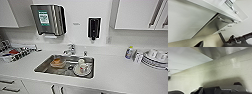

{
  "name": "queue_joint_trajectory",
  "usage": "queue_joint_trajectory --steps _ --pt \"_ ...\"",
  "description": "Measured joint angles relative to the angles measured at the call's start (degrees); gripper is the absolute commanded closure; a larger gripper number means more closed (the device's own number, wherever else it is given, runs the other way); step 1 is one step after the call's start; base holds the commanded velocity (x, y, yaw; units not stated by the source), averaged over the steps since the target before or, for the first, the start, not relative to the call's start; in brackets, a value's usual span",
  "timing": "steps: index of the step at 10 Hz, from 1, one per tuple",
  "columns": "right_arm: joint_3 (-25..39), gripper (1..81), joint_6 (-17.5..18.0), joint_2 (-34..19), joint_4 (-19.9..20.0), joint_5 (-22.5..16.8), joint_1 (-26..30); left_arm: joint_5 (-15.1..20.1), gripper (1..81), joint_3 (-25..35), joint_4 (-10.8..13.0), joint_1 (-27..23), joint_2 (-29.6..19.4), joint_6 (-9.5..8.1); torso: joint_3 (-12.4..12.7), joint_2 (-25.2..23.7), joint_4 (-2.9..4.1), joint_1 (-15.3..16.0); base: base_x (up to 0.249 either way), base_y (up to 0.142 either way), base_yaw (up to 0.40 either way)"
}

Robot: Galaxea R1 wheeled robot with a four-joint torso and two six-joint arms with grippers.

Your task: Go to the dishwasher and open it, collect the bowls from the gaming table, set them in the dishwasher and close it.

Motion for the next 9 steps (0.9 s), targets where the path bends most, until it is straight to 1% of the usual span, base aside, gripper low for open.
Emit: queue_joint_trajectory --steps 2,4,5,6,8,9 --pt "3.08 1.0 2.17 -3.45 0.05 -0.38 2.38 0.07 1.0 0.00 -0.26 -0.41 -0.32 0.00 -0.02 0.11 0.00 -0.06 0.000 0.000 0.000" --pt "7.46 1.0 6.23 -8.90 0.05 -0.63 5.60 0.05 1.0 0.00 -0.26 -0.96 -0.16 0.00 -0.02 0.11 0.00 -0.06 0.000 0.000 0.000" --pt "9.80 1.0 8.44 -11.52 0.02 -1.43 7.20 0.00 1.0 0.00 -0.26 -1.16 0.20 0.02 -0.02 0.11 0.00 -0.06 0.000 0.000 0.000" --pt "12.15 1.0 10.67 -14.38 0.02 -2.28 9.26 0.05 1.0 0.02 -0.24 -1.18 0.32 0.02 -0.05 0.11 0.00 -0.06 0.000 0.000 0.000" --pt "15.73 1.0 14.74 -20.29 0.02 -4.13 15.53 0.05 1.0 0.05 -0.22 -1.19 -0.02 0.02 -0.05 0.11 0.00 -0.06 0.000 0.000 0.000" --pt "17.08 1.0 17.16 -22.03 0.02 -5.94 18.40 0.05 1.0 0.05 -0.20 -1.19 -0.16 0.02 -0.05 0.11 0.00 -0.06 0.000 0.000 0.000"
